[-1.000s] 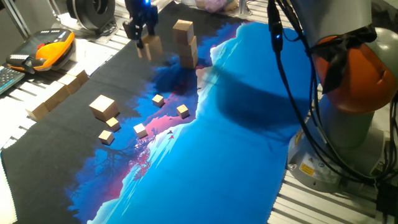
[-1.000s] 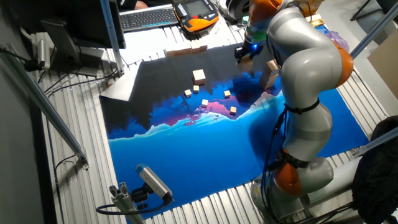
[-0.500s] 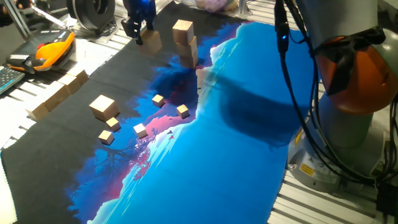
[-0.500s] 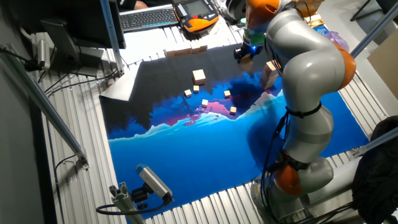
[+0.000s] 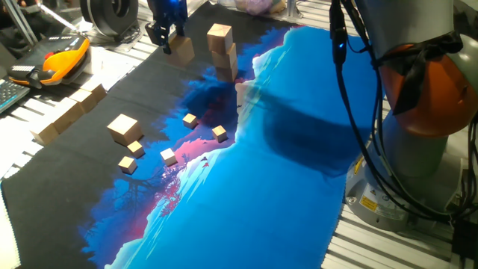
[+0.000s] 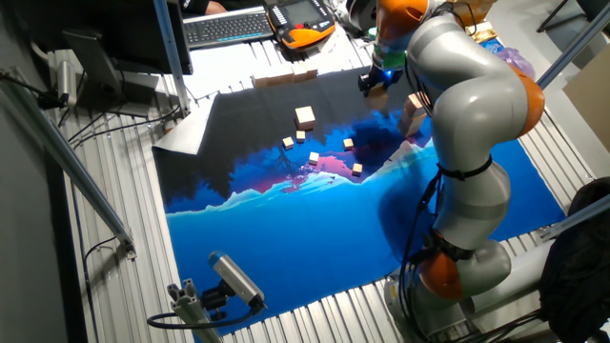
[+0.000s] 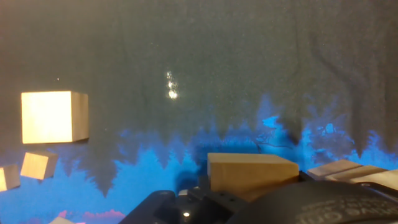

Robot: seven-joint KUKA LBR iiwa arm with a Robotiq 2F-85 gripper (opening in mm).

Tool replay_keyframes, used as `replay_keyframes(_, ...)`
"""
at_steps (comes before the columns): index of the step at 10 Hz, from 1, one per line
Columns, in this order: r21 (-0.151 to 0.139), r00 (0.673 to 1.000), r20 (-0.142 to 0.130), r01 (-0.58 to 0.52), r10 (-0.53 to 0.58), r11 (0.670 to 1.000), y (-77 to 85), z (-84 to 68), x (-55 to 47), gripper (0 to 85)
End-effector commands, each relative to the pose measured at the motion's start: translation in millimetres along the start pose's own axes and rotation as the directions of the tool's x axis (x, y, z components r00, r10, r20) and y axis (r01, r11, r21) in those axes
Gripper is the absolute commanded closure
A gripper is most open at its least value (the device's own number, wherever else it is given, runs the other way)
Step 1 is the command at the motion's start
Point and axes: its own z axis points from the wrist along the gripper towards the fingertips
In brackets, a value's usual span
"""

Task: Stack the blocks in a vertical line of five

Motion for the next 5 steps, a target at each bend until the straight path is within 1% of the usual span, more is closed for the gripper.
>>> replay_keyframes(1, 0.006, 1.000, -0.003, 0.000, 0.000, 1.000, -3.7, -5.8, 1.2, 85.0)
replay_keyframes(2, 0.008, 1.000, -0.016, 0.009, -0.009, 1.000, -18.8, -24.5, 3.5, 85.0)
replay_keyframes(3, 0.009, 0.999, -0.026, 0.026, -0.026, 1.000, -34.1, -37.9, 4.0, 85.0)
replay_keyframes(4, -0.007, 0.999, -0.031, 0.034, -0.034, 0.999, -50.0, -48.2, 3.7, 85.0)
replay_keyframes(5, -0.015, 0.998, -0.036, 0.051, -0.051, 0.999, -64.6, -55.4, 1.3, 85.0)
